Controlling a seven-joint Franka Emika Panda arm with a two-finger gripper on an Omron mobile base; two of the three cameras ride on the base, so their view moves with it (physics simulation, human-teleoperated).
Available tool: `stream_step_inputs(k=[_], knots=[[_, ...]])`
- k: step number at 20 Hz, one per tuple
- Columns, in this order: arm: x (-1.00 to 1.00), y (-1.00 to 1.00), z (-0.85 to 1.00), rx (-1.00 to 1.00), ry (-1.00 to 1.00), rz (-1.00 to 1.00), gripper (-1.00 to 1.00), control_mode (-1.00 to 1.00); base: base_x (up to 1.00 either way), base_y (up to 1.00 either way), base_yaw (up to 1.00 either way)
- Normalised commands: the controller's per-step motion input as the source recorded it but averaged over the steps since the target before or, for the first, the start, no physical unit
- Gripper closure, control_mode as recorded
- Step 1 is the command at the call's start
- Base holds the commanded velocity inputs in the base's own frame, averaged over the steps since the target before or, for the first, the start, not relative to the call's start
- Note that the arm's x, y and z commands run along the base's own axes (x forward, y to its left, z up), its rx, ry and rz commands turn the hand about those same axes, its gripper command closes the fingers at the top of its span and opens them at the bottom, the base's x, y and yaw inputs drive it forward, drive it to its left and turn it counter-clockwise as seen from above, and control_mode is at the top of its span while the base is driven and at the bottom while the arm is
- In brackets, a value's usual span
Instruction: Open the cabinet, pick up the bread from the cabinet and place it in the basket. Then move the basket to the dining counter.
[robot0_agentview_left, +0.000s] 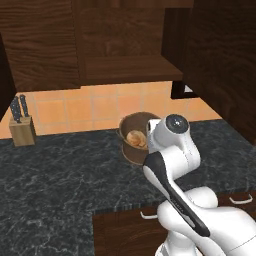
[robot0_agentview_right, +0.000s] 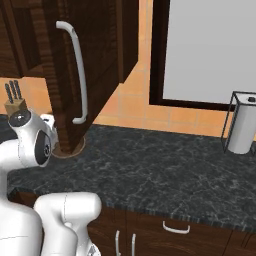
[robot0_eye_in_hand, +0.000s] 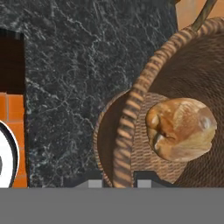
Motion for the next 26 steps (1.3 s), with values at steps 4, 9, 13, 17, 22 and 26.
stream_step_inputs(k=[4,9,13,17,22,26], knots=[[-0.24,-0.09,0.28,0.01,0.10,0.00,1.00,-1.00,0.00,0.00,0.00],[0.00,0.00,0.00,0.00,0.00,0.00,1.00,-1.00,0.00,0.00,0.00],[0.00,0.00,0.00,0.00,0.00,0.00,1.00,-1.00,0.00,0.00,0.00],[-0.22,0.00,0.00,0.00,0.00,0.00,1.00,1.00,-0.75,0.01,0.00],[0.00,0.00,0.00,0.00,0.00,0.00,1.00,1.00,-1.00,0.00,0.00],[0.00,0.00,0.00,0.00,0.00,0.00,1.00,1.00,-0.66,0.00,-0.43]])
